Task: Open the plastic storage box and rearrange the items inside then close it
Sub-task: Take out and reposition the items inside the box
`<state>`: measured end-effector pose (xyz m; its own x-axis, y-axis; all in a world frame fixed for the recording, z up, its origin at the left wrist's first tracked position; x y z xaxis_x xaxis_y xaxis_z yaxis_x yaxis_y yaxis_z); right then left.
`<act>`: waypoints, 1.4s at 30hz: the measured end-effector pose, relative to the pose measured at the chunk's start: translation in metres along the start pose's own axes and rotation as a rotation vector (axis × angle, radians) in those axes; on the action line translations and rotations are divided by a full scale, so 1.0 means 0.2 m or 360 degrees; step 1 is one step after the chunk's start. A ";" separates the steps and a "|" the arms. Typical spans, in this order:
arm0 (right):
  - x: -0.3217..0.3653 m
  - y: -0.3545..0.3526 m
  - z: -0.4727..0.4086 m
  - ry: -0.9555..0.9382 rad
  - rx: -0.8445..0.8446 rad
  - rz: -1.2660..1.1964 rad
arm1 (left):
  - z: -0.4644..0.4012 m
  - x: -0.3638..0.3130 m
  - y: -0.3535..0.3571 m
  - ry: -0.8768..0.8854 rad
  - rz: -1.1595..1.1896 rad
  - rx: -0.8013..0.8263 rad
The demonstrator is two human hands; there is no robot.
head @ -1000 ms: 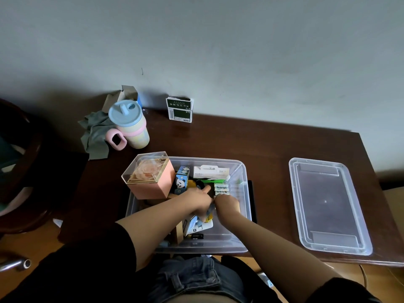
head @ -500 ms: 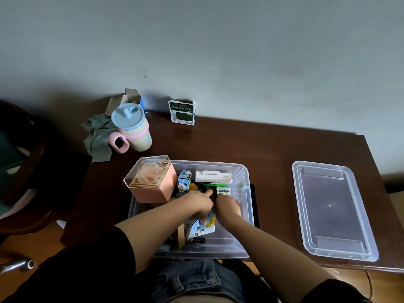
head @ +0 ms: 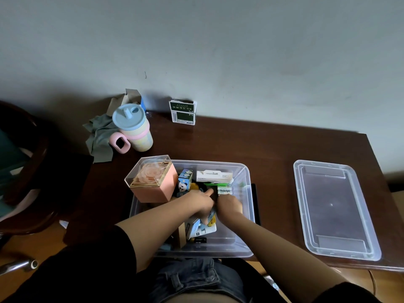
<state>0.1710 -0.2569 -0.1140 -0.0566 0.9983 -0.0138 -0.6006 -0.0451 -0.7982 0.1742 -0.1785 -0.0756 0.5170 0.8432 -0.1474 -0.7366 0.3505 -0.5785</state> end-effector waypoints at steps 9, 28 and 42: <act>0.09 0.17 0.22 -0.0736 0.0649 0.0045 | 0.02 -0.01 -0.01 0.0041 -0.0074 0.0052; 0.20 0.15 0.22 -0.0906 0.0517 0.0191 | 0.02 -0.01 -0.01 0.0015 -0.0079 0.0083; 0.02 0.14 0.14 -0.0562 0.0412 0.0664 | 0.00 0.00 0.00 -0.0006 -0.0043 0.0011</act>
<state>0.1317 -0.2545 -0.1202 -0.5639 0.8238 -0.0582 -0.6428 -0.4820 -0.5953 0.1747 -0.1780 -0.0758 0.5351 0.8350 -0.1286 -0.7253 0.3760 -0.5767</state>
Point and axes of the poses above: each hand's wrist, its own z-axis away from the middle knuckle, its own y-axis out of the palm, x = y × z, the point moved 6 cm from there along -z, towards the middle knuckle, and after that the axes turned 2 degrees about z, right-handed, at the moved point
